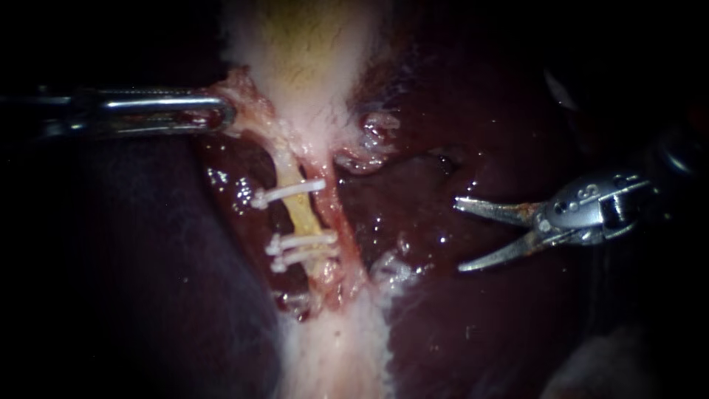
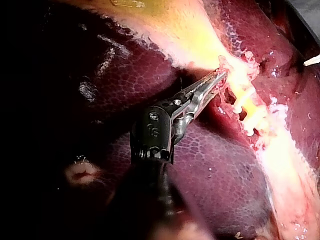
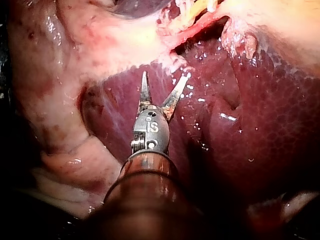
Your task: Go to the cutting position left tube
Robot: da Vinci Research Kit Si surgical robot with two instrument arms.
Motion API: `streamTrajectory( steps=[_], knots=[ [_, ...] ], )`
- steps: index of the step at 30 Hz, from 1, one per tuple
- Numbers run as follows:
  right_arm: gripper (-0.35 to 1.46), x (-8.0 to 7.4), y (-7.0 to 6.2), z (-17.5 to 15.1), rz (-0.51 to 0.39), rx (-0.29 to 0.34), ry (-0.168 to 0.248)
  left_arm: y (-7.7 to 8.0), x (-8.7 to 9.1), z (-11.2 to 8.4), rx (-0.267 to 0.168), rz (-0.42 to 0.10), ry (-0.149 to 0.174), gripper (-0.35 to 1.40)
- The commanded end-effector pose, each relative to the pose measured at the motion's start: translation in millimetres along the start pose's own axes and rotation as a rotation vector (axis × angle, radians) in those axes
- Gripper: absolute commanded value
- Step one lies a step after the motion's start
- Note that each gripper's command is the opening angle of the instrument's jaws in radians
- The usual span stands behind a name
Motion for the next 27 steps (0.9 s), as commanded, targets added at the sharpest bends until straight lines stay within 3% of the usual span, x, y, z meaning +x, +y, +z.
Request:
streamTrajectory(
  steps=[1,13,19,23,27],
  knots=[
    [1.45,0.1,-0.1,0.1,0.001,0.001,0.0,0.1,0.0,0.1,0.0,0.002,0.001,-0.35],
    [1.45,1.2,-1.0,3.8,0.001,0.04,0.005,0.7,-0.4,0.4,0.006,0.004,0.003,-0.35],
    [1.45,2.6,-1.2,6.4,0.007,0.056,0.006,0.9,-0.3,0.3,0.011,0.003,0.005,-0.35],
    [1.45,3.4,-1.2,8.7,0.009,0.107,0.012,1.1,-0.3,0.4,0.009,0.003,0.004,-0.35],
    [1.43,4.0,-1.4,10.8,-0.007,0.12,0.007,1.4,-0.3,0.3,0.007,0.003,0.004,-0.35]
  ],
)
